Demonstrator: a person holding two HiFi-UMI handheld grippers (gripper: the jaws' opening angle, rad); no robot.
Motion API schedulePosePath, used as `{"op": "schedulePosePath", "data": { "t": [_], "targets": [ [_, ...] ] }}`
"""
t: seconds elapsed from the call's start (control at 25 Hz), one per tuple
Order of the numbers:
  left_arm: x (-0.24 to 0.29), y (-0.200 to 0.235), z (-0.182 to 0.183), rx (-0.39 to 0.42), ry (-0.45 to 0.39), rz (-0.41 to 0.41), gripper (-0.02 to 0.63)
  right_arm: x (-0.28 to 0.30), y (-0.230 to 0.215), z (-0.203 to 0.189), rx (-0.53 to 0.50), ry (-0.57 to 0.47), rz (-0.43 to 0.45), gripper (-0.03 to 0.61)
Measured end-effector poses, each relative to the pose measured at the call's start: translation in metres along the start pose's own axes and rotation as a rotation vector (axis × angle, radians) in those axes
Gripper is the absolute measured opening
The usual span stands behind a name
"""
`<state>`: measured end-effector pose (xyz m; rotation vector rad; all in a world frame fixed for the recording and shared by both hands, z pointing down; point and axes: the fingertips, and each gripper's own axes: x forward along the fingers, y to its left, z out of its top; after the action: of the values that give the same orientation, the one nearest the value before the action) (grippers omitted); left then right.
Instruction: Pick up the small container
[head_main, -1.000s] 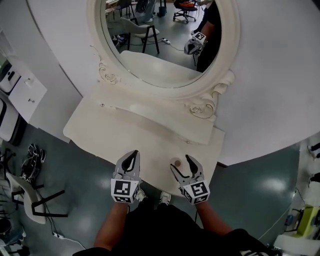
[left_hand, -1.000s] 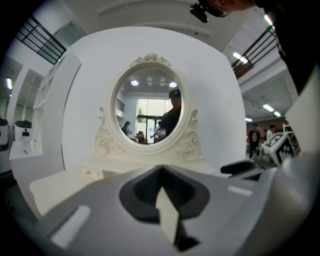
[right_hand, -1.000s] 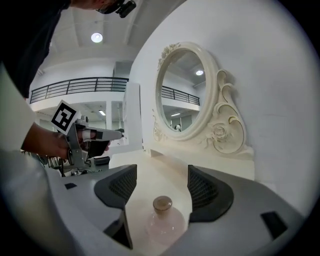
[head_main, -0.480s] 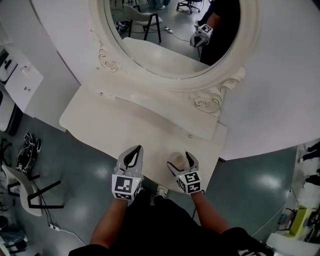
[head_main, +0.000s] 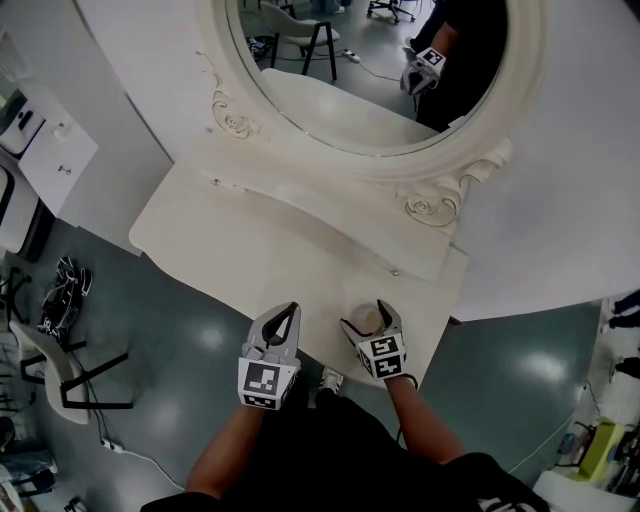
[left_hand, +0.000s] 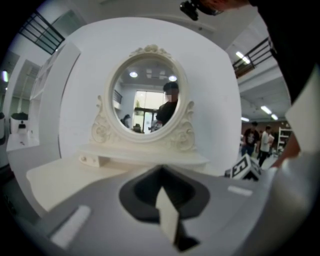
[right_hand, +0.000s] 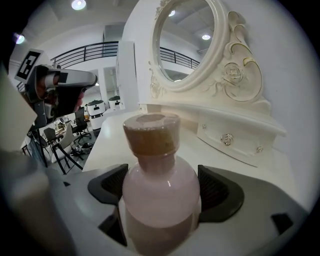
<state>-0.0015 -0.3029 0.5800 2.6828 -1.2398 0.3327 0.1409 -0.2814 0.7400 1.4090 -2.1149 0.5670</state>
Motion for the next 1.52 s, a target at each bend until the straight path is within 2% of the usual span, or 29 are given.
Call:
{"op": "schedulePosePath", "data": {
  "t": [0.28, 0.76, 0.92, 1.16, 1.52],
  "targets": [
    [-0.004, 0.0, -0.003, -0.006, 0.004, -0.003, 0.006, 0.006, 0.004, -0.005, -0.068, 0.057, -0.01, 0.383],
    [-0.006, -0.001, 0.0, -0.004, -0.012, -0.008, 0.006, 0.004, 0.001, -0.004, -0.078, 0.05, -0.023, 0.382],
    [-0.007, 0.0, 0.007, 0.001, -0.018, -0.006, 0.006, 0.004, -0.003, -0.004, -0.042, 0.042, -0.033, 0.382],
    [-0.012, 0.005, 0.008, 0.004, -0.024, 0.007, 0.006, -0.012, -0.011, 0.029, 0.017, -0.069, -0.048, 0.382],
    [-0.011, 0.01, 0.023, 0.01, -0.049, 0.01, 0.006, -0.065, -0.019, 0.138, 0.003, -0.329, -0.101, 0.382]
  ]
}}
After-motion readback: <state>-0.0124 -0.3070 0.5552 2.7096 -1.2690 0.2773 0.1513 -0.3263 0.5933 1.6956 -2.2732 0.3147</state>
